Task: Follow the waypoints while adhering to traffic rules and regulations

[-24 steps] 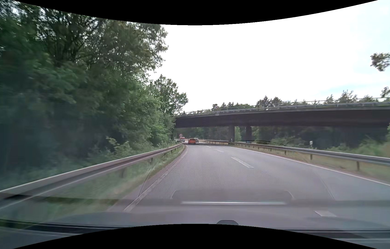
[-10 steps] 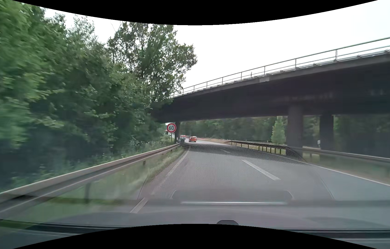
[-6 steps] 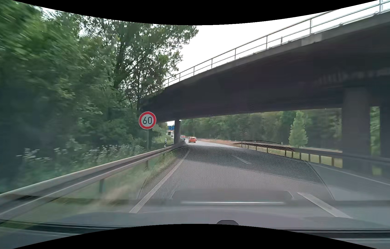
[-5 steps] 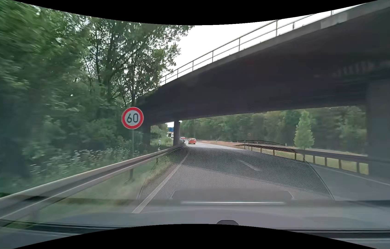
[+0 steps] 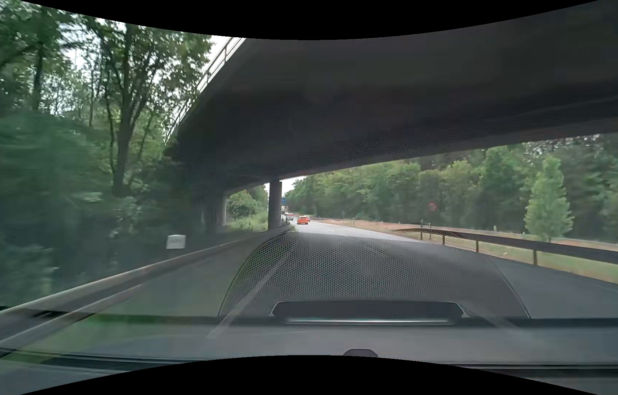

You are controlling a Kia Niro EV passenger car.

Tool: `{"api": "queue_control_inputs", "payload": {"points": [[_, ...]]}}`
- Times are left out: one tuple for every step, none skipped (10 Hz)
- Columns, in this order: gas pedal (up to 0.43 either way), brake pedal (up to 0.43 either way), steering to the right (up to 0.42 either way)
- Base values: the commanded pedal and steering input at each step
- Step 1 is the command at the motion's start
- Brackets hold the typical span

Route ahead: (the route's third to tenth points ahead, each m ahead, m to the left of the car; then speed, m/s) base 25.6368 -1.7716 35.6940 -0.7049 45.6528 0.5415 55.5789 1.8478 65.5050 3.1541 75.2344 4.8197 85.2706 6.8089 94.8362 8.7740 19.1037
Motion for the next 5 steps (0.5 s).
{"api": "queue_control_inputs", "payload": {"points": [[0.000,0.000,-0.020],[0.000,0.000,-0.020],[0.000,0.000,-0.020],[0.000,0.000,-0.020],[0.000,0.000,-0.020]]}}
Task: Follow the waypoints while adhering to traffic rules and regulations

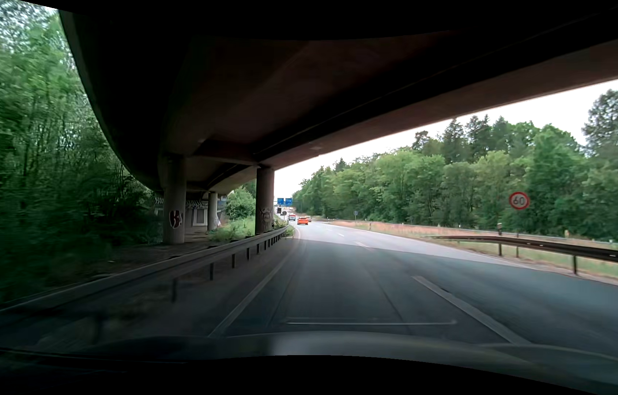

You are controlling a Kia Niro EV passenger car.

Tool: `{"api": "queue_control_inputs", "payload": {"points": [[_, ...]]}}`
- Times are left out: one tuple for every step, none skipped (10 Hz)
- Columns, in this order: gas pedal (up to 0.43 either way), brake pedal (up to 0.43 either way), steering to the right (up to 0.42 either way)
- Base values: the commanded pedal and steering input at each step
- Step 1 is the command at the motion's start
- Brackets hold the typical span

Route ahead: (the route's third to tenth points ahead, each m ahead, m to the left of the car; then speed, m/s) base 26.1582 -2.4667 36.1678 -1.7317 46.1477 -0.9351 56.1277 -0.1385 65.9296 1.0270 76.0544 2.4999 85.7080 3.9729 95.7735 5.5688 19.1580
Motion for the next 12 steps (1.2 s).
{"api": "queue_control_inputs", "payload": {"points": [[0.000,0.000,-0.021],[0.000,0.000,-0.022],[0.000,0.000,-0.022],[0.000,0.000,-0.022],[0.000,0.000,-0.022],[0.000,0.000,-0.021],[0.000,0.000,-0.021],[0.000,0.000,-0.021],[0.000,0.000,-0.021],[0.000,0.000,-0.020],[0.000,0.000,-0.020],[0.000,0.000,-0.020]]}}
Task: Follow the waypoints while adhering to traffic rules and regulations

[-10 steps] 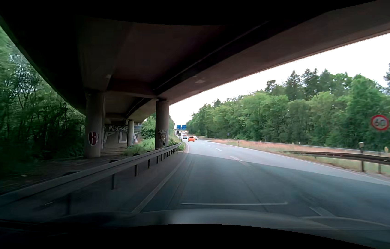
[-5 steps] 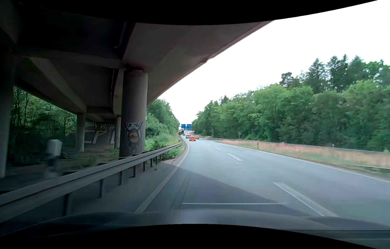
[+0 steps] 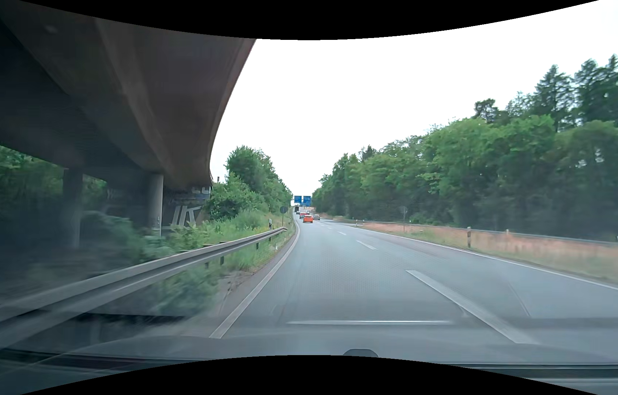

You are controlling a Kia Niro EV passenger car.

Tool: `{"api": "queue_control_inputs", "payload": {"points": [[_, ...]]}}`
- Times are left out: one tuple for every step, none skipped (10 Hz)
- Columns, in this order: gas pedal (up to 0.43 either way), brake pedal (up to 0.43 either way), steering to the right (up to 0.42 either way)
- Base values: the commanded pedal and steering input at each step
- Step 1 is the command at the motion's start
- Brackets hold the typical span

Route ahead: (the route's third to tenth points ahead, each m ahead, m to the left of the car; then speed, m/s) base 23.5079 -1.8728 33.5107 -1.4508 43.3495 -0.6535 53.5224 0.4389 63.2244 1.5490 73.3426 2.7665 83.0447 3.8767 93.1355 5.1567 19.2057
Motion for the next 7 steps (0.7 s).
{"api": "queue_control_inputs", "payload": {"points": [[0.000,0.000,-0.020],[0.000,0.000,-0.019],[0.008,0.000,-0.019],[0.008,0.000,-0.019],[0.008,0.000,-0.019],[0.008,0.000,-0.019],[0.008,0.000,-0.019]]}}
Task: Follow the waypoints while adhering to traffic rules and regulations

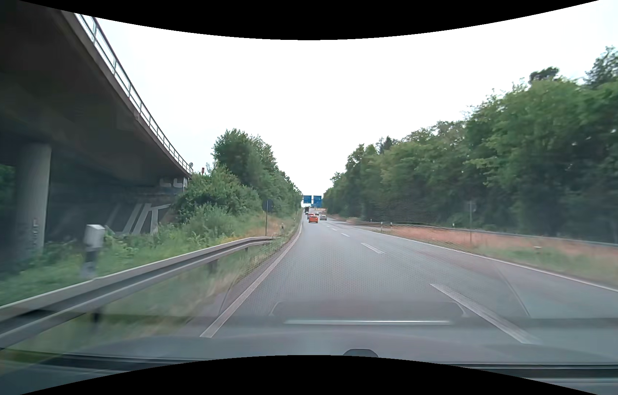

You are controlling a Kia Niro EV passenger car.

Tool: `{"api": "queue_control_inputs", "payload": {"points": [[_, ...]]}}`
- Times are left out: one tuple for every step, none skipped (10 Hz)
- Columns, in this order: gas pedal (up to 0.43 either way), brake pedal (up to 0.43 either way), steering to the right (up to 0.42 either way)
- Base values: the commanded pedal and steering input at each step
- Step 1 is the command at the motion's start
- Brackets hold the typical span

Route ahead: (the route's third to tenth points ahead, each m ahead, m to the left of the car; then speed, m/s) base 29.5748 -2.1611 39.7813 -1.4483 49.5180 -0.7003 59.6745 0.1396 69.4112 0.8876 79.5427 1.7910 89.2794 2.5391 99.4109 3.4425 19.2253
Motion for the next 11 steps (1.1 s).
{"api": "queue_control_inputs", "payload": {"points": [[0.008,0.000,-0.019],[0.008,0.000,-0.018],[0.008,0.000,-0.018],[0.020,0.000,-0.017],[0.028,0.000,-0.017],[0.028,0.000,-0.017],[0.028,0.000,-0.016],[0.028,0.000,-0.015],[0.028,0.000,-0.014],[0.028,0.000,-0.013],[0.028,0.000,-0.013]]}}
